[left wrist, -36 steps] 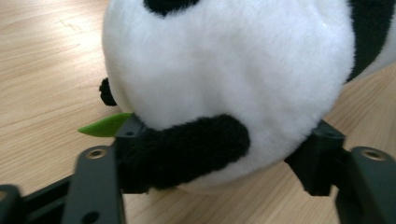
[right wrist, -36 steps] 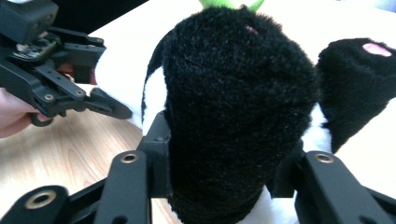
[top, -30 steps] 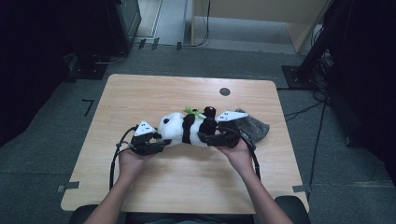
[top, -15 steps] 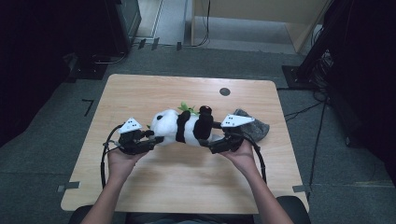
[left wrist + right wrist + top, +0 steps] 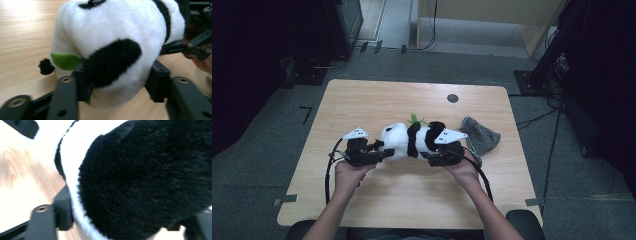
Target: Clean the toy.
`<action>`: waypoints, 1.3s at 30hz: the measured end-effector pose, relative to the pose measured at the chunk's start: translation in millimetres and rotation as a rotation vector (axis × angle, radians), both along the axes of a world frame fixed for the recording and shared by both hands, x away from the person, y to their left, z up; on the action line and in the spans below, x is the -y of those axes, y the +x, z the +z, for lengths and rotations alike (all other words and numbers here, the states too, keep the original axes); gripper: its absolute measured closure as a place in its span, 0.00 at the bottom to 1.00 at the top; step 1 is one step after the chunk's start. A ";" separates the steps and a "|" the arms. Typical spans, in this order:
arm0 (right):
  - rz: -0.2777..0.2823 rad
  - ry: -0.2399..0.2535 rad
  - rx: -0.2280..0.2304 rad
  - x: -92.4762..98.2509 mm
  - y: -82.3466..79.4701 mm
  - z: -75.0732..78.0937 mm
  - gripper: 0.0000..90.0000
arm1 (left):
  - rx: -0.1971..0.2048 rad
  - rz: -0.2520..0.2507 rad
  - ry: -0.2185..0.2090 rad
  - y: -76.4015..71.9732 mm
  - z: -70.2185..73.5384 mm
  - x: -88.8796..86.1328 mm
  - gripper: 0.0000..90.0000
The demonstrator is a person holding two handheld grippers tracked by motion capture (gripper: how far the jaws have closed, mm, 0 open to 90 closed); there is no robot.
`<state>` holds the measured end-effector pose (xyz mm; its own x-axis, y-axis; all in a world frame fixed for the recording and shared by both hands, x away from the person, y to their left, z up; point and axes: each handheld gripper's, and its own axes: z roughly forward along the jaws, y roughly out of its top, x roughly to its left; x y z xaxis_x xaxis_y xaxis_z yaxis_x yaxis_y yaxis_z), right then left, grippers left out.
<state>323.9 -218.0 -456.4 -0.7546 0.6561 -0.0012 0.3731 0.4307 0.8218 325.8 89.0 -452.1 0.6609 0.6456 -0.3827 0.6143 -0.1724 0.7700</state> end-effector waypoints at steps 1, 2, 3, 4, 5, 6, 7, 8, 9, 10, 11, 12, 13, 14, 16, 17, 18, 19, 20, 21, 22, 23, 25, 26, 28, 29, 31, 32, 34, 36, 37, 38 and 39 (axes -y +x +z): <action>-0.009 0.015 -0.019 2.6 2.1 -0.2 0.39 | 0.023 0.000 0.002 0.5 -0.7 -0.5 0.44; -0.018 0.028 -0.033 4.9 3.4 0.3 0.40 | 0.050 0.003 0.000 1.3 -1.6 -1.2 0.40; -0.027 0.036 -0.035 6.9 4.3 1.3 0.41 | 0.074 0.003 -0.007 2.3 -2.7 -2.4 0.36; -0.037 0.045 -0.037 8.5 4.9 2.6 0.42 | 0.097 0.000 -0.016 3.0 -4.5 -3.7 0.33; -0.048 0.046 -0.037 10.3 5.3 4.2 0.43 | 0.119 -0.002 -0.015 3.1 -6.2 -4.8 0.32; -0.058 0.047 -0.037 12.6 5.9 5.8 0.43 | 0.146 0.000 0.002 2.8 -7.5 -5.8 0.31; -0.072 0.043 -0.036 15.2 6.6 7.6 0.43 | 0.163 0.007 0.038 2.5 -8.2 -6.6 0.30; -0.093 0.039 -0.038 19.1 7.6 9.1 0.43 | 0.167 0.007 0.051 2.6 -8.7 -7.3 0.29; -0.106 0.035 -0.044 21.9 8.1 10.0 0.43 | 0.170 0.007 0.059 3.0 -9.7 -8.6 0.29; -0.124 0.040 -0.045 25.8 9.1 10.8 0.43 | 0.167 0.007 0.058 3.5 -10.6 -9.8 0.28; -0.139 0.052 -0.053 29.8 10.0 11.9 0.43 | 0.169 0.003 0.050 4.1 -12.3 -11.3 0.28; -0.155 0.070 -0.064 34.0 10.3 14.2 0.43 | 0.171 0.002 0.049 4.3 -13.2 -11.9 0.28; -0.159 0.081 -0.068 35.9 10.5 15.6 0.43 | 0.178 -0.002 0.052 4.3 -15.0 -12.1 0.28; -0.157 0.091 -0.074 37.7 10.2 17.9 0.43 | 0.190 -0.010 0.061 4.4 -16.9 -11.8 0.28; -0.149 0.099 -0.070 37.6 7.9 22.7 0.43 | 0.220 -0.020 0.098 3.2 -20.0 -9.2 0.28; -0.145 0.099 -0.064 36.4 6.2 25.0 0.42 | 0.234 -0.025 0.114 2.7 -21.3 -7.6 0.28; -0.146 0.102 -0.061 34.5 4.5 26.8 0.42 | 0.239 -0.032 0.118 2.5 -22.0 -6.6 0.28; -0.142 0.106 -0.061 33.1 3.7 27.7 0.42 | 0.241 -0.041 0.114 2.3 -23.4 -4.6 0.28; -0.133 0.114 -0.066 30.7 2.3 28.9 0.42 | 0.239 -0.053 0.106 2.4 -24.3 -3.3 0.28; -0.117 0.119 -0.075 28.5 2.0 29.1 0.42 | 0.239 -0.068 0.098 2.3 -25.3 -1.9 0.28; -0.103 0.125 -0.085 26.4 1.6 29.1 0.42 | 0.245 -0.075 0.103 1.8 -25.6 -0.6 0.26; -0.093 0.127 -0.096 23.9 0.9 28.9 0.42 | 0.254 -0.080 0.113 1.3 -25.7 0.5 0.25; -0.070 0.126 -0.111 19.7 0.1 28.1 0.42 | 0.269 -0.088 0.128 -0.1 -25.8 2.2 0.20; -0.059 0.128 -0.122 18.5 -0.1 27.9 0.42 | 0.269 -0.092 0.125 -0.3 -26.1 2.8 0.19; -0.046 0.146 -0.141 17.0 -0.5 27.4 0.42 | 0.267 -0.075 0.116 -1.0 -26.4 5.2 0.14; -0.044 0.155 -0.153 16.1 -0.6 26.9 0.42 | 0.269 -0.060 0.119 -1.5 -26.2 6.2 0.14; -0.048 0.155 -0.161 14.6 -1.1 26.0 0.42 | 0.256 -0.041 0.128 -2.2 -26.3 8.5 0.15; -0.047 0.149 -0.159 14.0 -1.2 25.6 0.42 | 0.250 -0.032 0.137 -2.8 -26.0 9.6 0.18; -0.048 0.139 -0.154 12.9 -1.1 24.7 0.41 | 0.238 -0.016 0.148 -3.9 -25.4 11.4 0.28; -0.050 0.128 -0.157 11.9 -0.6 22.8 0.37 | 0.204 -0.004 0.137 -3.5 -23.2 11.3 0.39; -0.061 0.126 -0.163 11.7 0.7 21.3 0.33 | 0.196 -0.003 0.124 -3.0 -22.0 10.2 0.43; -0.068 0.134 -0.171 12.4 2.3 19.8 0.29 | 0.176 -0.004 0.114 -1.3 -20.5 8.4 0.46; -0.073 0.142 -0.177 13.5 4.0 18.5 0.25 | 0.149 -0.004 0.089 0.5 -19.1 5.8 0.49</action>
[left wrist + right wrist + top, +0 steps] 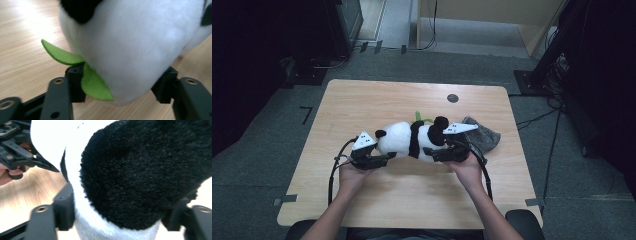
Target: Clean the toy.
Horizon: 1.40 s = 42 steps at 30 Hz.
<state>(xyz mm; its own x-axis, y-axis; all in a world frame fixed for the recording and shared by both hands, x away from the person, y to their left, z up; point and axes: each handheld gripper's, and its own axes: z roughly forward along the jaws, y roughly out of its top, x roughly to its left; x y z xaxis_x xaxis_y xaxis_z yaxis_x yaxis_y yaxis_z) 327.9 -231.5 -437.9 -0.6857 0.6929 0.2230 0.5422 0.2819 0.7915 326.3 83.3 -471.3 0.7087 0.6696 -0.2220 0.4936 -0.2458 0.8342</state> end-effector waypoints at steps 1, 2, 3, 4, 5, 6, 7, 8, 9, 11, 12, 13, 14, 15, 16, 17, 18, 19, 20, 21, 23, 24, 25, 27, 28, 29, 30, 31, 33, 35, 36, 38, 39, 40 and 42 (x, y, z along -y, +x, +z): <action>-0.002 0.008 0.000 1.1 1.2 -0.9 0.23 | -0.012 0.001 -0.020 0.9 0.9 -2.1 0.52; -0.006 0.024 -0.003 2.1 2.1 -1.6 0.21 | -0.026 -0.002 -0.029 1.3 1.5 -3.4 0.55; -0.004 0.030 -0.005 3.0 3.2 -1.7 0.19 | -0.041 -0.008 -0.035 1.8 1.8 -4.2 0.58; -0.001 0.028 -0.004 3.8 3.9 -1.9 0.17 | -0.054 -0.007 -0.043 2.2 2.2 -5.5 0.60; 0.002 0.025 -0.001 4.5 4.1 -1.9 0.16 | -0.077 -0.003 -0.067 4.4 3.1 -9.1 0.61; 0.000 0.021 0.015 5.7 3.7 -1.7 0.16 | -0.081 0.007 -0.075 5.8 4.2 -12.6 0.61; 0.002 0.021 0.024 7.3 3.4 -1.2 0.17 | -0.081 0.015 -0.083 7.3 5.6 -16.8 0.62; -0.003 0.020 0.031 8.9 2.8 -0.7 0.18 | -0.084 0.022 -0.093 9.0 7.0 -21.3 0.63; -0.005 0.021 0.037 10.8 2.7 -0.5 0.18 | -0.086 0.033 -0.109 10.2 8.1 -26.1 0.64; -0.010 0.038 0.034 14.6 2.6 -2.4 0.20 | -0.106 0.054 -0.158 12.3 9.7 -36.1 0.65; 0.000 0.048 0.024 16.2 2.9 -4.3 0.21 | -0.109 0.071 -0.182 12.4 10.9 -40.3 0.65; 0.009 0.056 0.016 16.8 3.0 -6.5 0.21 | -0.107 0.086 -0.201 12.1 12.5 -43.8 0.64; 0.023 0.062 0.006 16.3 2.5 -8.6 0.22 | -0.098 0.093 -0.208 11.9 13.8 -46.1 0.64; 0.044 0.065 0.002 15.0 2.0 -10.1 0.22 | -0.099 0.096 -0.228 11.8 15.6 -48.7 0.64; 0.069 0.063 0.005 11.4 0.1 -11.9 0.22 | -0.098 0.090 -0.241 11.5 16.5 -49.6 0.64; 0.085 0.054 0.015 7.5 -1.7 -12.8 0.23 | -0.099 0.079 -0.249 11.5 16.7 -50.0 0.64; 0.093 0.045 0.028 4.4 -2.8 -13.3 0.23 | -0.111 0.064 -0.262 11.6 16.8 -49.6 0.64; 0.092 0.027 0.047 0.4 -4.1 -13.8 0.23 | -0.126 0.043 -0.272 11.8 16.0 -47.6 0.64; 0.091 0.005 0.067 -3.4 -4.9 -14.8 0.26 | -0.158 0.016 -0.282 13.5 13.9 -45.6 0.62; 0.092 -0.002 0.074 -5.8 -5.8 -15.8 0.27 | -0.178 0.014 -0.282 14.0 11.7 -42.7 0.61; 0.080 -0.034 0.079 -9.5 -6.6 -18.2 0.28 | -0.188 0.029 -0.274 14.4 8.0 -38.7 0.58; 0.073 -0.059 0.070 -10.8 -6.8 -20.0 0.29 | -0.191 0.031 -0.263 14.9 7.2 -37.3 0.56; 0.069 -0.067 0.059 -10.6 -6.5 -21.0 0.31 | -0.189 0.037 -0.255 15.0 7.0 -36.1 0.52; 0.055 -0.060 0.040 -8.6 -5.7 -20.8 0.32 | -0.171 0.046 -0.232 14.7 6.7 -33.8 0.43; 0.047 -0.052 0.034 -7.2 -5.2 -19.9 0.33 | -0.164 0.047 -0.226 14.7 6.5 -33.3 0.40; 0.045 -0.045 0.031 -5.8 -4.5 -19.2 0.33 | -0.160 0.044 -0.224 15.1 6.2 -32.9 0.37; 0.040 -0.042 0.029 -4.8 -4.3 -18.5 0.33 | -0.161 0.045 -0.222 15.3 5.9 -32.5 0.36; 0.037 -0.039 0.024 -4.2 -4.3 -18.0 0.33 | -0.162 0.046 -0.216 15.7 5.1 -32.4 0.34; 0.038 -0.030 0.017 -2.5 -4.2 -17.0 0.33 | -0.170 0.050 -0.210 15.7 4.7 -32.2 0.33; 0.036 -0.016 0.018 -1.3 -5.0 -14.1 0.33 | -0.165 0.057 -0.215 14.9 6.2 -33.5 0.33; 0.033 -0.004 0.022 -0.4 -5.5 -12.1 0.33 | -0.161 0.061 -0.220 14.3 7.3 -34.3 0.32; 0.032 0.035 0.019 2.0 -5.8 -8.2 0.34 | -0.149 0.070 -0.218 12.7 8.5 -35.3 0.32; 0.032 0.045 0.021 2.6 -5.5 -7.4 0.34 | -0.148 0.076 -0.211 12.2 8.3 -35.2 0.31; 0.028 0.042 0.022 2.6 -4.8 -7.4 0.34 | -0.146 0.079 -0.195 12.4 7.5 -34.7 0.31; 0.015 0.005 0.030 1.4 -2.2 -10.0 0.34 | -0.144 0.097 -0.142 13.0 4.5 -32.1 0.31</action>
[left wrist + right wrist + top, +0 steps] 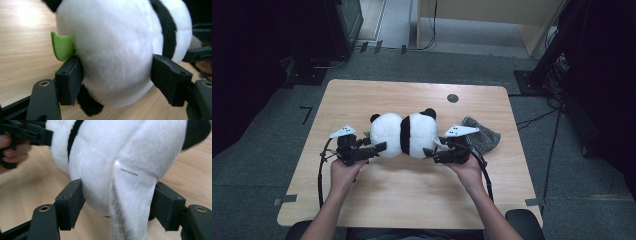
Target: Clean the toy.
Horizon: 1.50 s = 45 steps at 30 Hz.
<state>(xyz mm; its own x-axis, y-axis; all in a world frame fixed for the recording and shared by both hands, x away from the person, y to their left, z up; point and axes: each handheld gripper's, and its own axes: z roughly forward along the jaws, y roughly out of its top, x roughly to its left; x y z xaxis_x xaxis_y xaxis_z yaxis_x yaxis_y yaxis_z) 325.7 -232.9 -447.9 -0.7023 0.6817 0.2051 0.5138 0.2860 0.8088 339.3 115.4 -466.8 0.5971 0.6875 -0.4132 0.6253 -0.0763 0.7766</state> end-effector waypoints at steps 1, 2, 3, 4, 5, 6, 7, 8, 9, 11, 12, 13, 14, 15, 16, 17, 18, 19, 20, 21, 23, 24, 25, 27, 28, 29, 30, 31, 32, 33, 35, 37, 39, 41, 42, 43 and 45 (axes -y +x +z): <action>-0.009 -0.017 0.011 -0.8 1.9 -2.3 0.35 | -0.002 0.006 0.017 0.3 -1.0 0.9 0.30; -0.015 -0.015 0.020 -0.7 2.8 -2.7 0.36 | 0.007 0.015 0.033 0.5 -2.6 1.8 0.30; -0.021 -0.009 0.028 -0.5 3.9 -2.5 0.36 | 0.018 0.019 0.050 0.6 -3.8 2.2 0.30; -0.025 -0.010 0.036 -0.9 4.9 -2.0 0.36 | 0.026 0.027 0.059 0.8 -4.9 2.8 0.30; -0.023 -0.023 0.048 -1.8 5.8 -2.3 0.36 | 0.030 0.030 0.064 1.3 -5.7 2.9 0.30; -0.023 -0.035 0.053 -2.7 6.1 -2.9 0.36 | 0.031 0.033 0.069 1.8 -6.7 2.9 0.30; -0.027 -0.049 0.055 -3.4 6.5 -3.9 0.36 | 0.032 0.036 0.072 2.2 -7.3 2.7 0.30; -0.029 -0.053 0.052 -3.6 7.0 -4.7 0.36 | 0.034 0.037 0.072 2.2 -7.4 2.4 0.30; -0.026 -0.055 0.055 -3.3 7.6 -5.3 0.36 | 0.038 0.037 0.076 2.0 -7.1 2.0 0.29; -0.031 -0.056 0.058 -2.2 7.1 -4.5 0.36 | 0.067 0.039 0.100 0.4 -5.6 1.8 0.29; -0.033 -0.057 0.065 -1.5 7.0 -4.0 0.36 | 0.086 0.039 0.113 -0.8 -4.8 1.7 0.29; -0.039 -0.057 0.072 0.5 6.6 -2.9 0.36 | 0.097 0.036 0.121 -1.2 -4.7 1.6 0.29; -0.048 -0.054 0.074 2.8 6.2 -1.9 0.36 | 0.101 0.031 0.127 -1.3 -4.9 1.8 0.29; -0.058 -0.051 0.080 5.8 6.2 -1.2 0.36 | 0.099 0.028 0.132 -1.3 -5.7 2.5 0.29; -0.068 -0.046 0.079 9.3 6.2 -0.2 0.37 | 0.105 0.025 0.142 -1.0 -6.5 3.1 0.28; -0.081 -0.043 0.083 13.2 6.2 0.7 0.38 | 0.110 0.024 0.145 -0.9 -7.5 4.0 0.27; -0.095 -0.039 0.084 17.2 6.1 1.7 0.38 | 0.117 0.023 0.147 -0.7 -7.9 4.4 0.27; -0.107 -0.035 0.085 21.4 5.9 2.8 0.38 | 0.123 0.023 0.146 -0.3 -8.1 4.5 0.26; -0.121 -0.031 0.092 25.9 5.6 3.7 0.38 | 0.127 0.020 0.147 0.5 -8.1 4.3 0.26; -0.133 -0.030 0.097 30.4 5.3 4.7 0.39 | 0.127 0.019 0.146 1.2 -8.3 4.4 0.26; -0.164 -0.031 0.110 39.8 5.1 6.2 0.39 | 0.120 0.022 0.141 2.6 -8.7 4.6 0.26; -0.179 -0.029 0.114 44.6 5.2 6.5 0.39 | 0.111 0.027 0.138 3.1 -8.6 4.8 0.26; -0.197 -0.027 0.118 49.2 5.1 6.6 0.39 | 0.103 0.030 0.132 3.3 -8.7 5.0 0.26; -0.222 -0.017 0.119 57.4 5.4 5.8 0.38 | 0.098 0.025 0.135 3.5 -8.8 5.7 0.26; -0.234 -0.024 0.122 60.6 5.8 5.2 0.38 | 0.100 0.023 0.140 3.6 -8.5 5.7 0.26; -0.246 -0.037 0.129 63.1 5.8 4.3 0.38 | 0.098 0.021 0.142 3.8 -8.3 5.7 0.26; -0.261 -0.050 0.137 65.2 5.9 3.2 0.38 | 0.098 0.018 0.144 4.1 -8.2 5.6 0.26; -0.274 -0.054 0.135 67.4 6.3 2.3 0.38 | 0.100 0.012 0.145 4.7 -8.2 5.4 0.26; -0.289 -0.059 0.136 69.7 6.8 1.5 0.38 | 0.102 0.008 0.146 5.2 -8.2 5.3 0.26; -0.308 -0.070 0.144 71.9 6.7 1.1 0.38 | 0.105 0.002 0.150 5.7 -8.3 5.5 0.26; -0.337 -0.089 0.158 77.2 6.7 0.2 0.38 | 0.110 -0.008 0.160 6.2 -8.3 5.9 0.24; -0.358 -0.088 0.158 84.2 7.1 -1.0 0.40 | 0.118 -0.015 0.167 6.3 -8.8 6.2 0.24; -0.382 -0.084 0.159 91.9 7.2 -2.6 0.41 | 0.125 -0.019 0.171 6.4 -9.2 6.5 0.23; -0.425 -0.090 0.168 98.9 7.6 -5.0 0.43 | 0.128 -0.022 0.175 6.4 -9.5 6.5 0.23; -0.447 -0.089 0.172 102.4 8.5 -7.1 0.43 | 0.128 -0.022 0.176 6.4 -9.5 6.5 0.23; -0.469 -0.086 0.172 105.6 9.7 -9.5 0.44 | 0.128 -0.021 0.176 6.3 -9.5 6.6 0.23; -0.504 -0.073 0.168 110.8 12.2 -14.7 0.46 | 0.129 -0.020 0.175 6.4 -9.4 7.0 0.23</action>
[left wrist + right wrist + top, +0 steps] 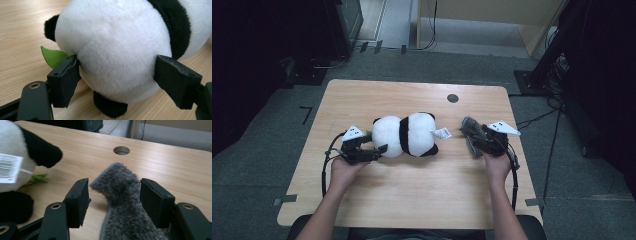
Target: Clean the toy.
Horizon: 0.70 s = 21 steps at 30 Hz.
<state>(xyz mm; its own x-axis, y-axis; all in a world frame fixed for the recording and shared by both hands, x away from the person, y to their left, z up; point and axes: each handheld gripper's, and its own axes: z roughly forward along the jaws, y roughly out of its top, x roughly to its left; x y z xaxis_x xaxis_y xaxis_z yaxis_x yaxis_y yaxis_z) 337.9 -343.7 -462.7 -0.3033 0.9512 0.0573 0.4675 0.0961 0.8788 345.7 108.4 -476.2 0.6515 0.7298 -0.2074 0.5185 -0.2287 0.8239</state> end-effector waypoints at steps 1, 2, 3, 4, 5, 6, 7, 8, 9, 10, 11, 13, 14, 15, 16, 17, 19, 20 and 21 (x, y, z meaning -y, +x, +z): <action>-0.016 -0.003 0.007 1.5 0.9 -3.1 0.47 | 0.000 0.001 0.000 0.1 -0.1 0.4 0.23; -0.034 -0.015 0.016 2.1 1.2 -6.3 0.47 | 0.000 0.001 -0.002 0.0 -0.3 0.7 0.23; -0.047 -0.035 0.020 2.0 1.6 -9.5 0.47 | 0.001 0.001 -0.002 0.0 -0.5 0.8 0.23; -0.057 -0.058 0.021 1.3 2.0 -12.3 0.47 | 0.001 0.001 -0.001 0.1 -0.5 0.7 0.23; -0.063 -0.078 0.026 0.7 2.7 -14.6 0.47 | 0.000 0.001 -0.002 0.1 -0.5 0.7 0.23; -0.066 -0.080 0.028 0.6 3.6 -16.3 0.47 | 0.000 0.001 -0.003 0.1 -0.6 0.7 0.23; -0.069 -0.078 0.027 0.8 4.8 -17.9 0.47 | 0.001 0.001 -0.004 0.1 -0.6 0.7 0.23; -0.074 -0.087 0.028 0.8 6.1 -19.8 0.48 | 0.000 0.002 -0.006 0.2 -0.6 0.7 0.23; -0.075 -0.089 0.020 0.6 7.6 -22.2 0.48 | -0.001 0.002 -0.008 0.4 -0.7 0.8 0.23; -0.078 -0.090 0.013 0.4 9.1 -24.7 0.49 | 0.000 0.002 -0.009 0.4 -0.9 1.0 0.23; -0.082 -0.096 0.005 0.1 10.6 -27.7 0.50 | 0.000 0.002 -0.010 0.5 -1.0 1.1 0.23; -0.085 -0.088 -0.024 0.8 14.0 -35.1 0.52 | 0.001 0.002 -0.009 0.4 -1.0 1.4 0.23; -0.077 -0.067 -0.032 1.5 15.1 -38.6 0.52 | 0.001 0.002 -0.009 0.2 -1.1 1.7 0.23; -0.078 -0.055 -0.031 2.3 15.7 -41.7 0.54 | 0.000 -0.003 -0.005 -0.1 -1.2 2.0 0.23; -0.084 -0.053 -0.040 2.7 16.7 -44.1 0.54 | 0.003 -0.006 -0.002 -0.4 -1.6 2.9 0.23; -0.090 -0.055 -0.045 2.8 17.8 -46.4 0.55 | 0.002 -0.009 0.001 -1.0 -1.8 4.0 0.22; -0.106 -0.084 -0.059 2.5 20.0 -50.4 0.57 | 0.006 -0.017 0.010 -1.4 -2.3 5.7 0.22; -0.108 -0.090 -0.064 2.3 20.8 -52.4 0.58 | 0.006 -0.020 0.013 -1.6 -2.6 6.4 0.22; -0.108 -0.099 -0.076 1.8 21.8 -54.9 0.58 | 0.007 -0.020 0.016 -1.6 -3.0 6.9 0.21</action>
<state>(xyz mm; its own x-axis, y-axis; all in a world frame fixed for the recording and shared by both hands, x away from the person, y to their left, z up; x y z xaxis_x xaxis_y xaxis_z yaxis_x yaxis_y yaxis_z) 359.7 -345.5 -517.6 -0.1972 0.9802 -0.0191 0.5442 0.1257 0.8295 344.1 101.5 -479.2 0.6677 0.7194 -0.1917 0.5080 -0.2520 0.8236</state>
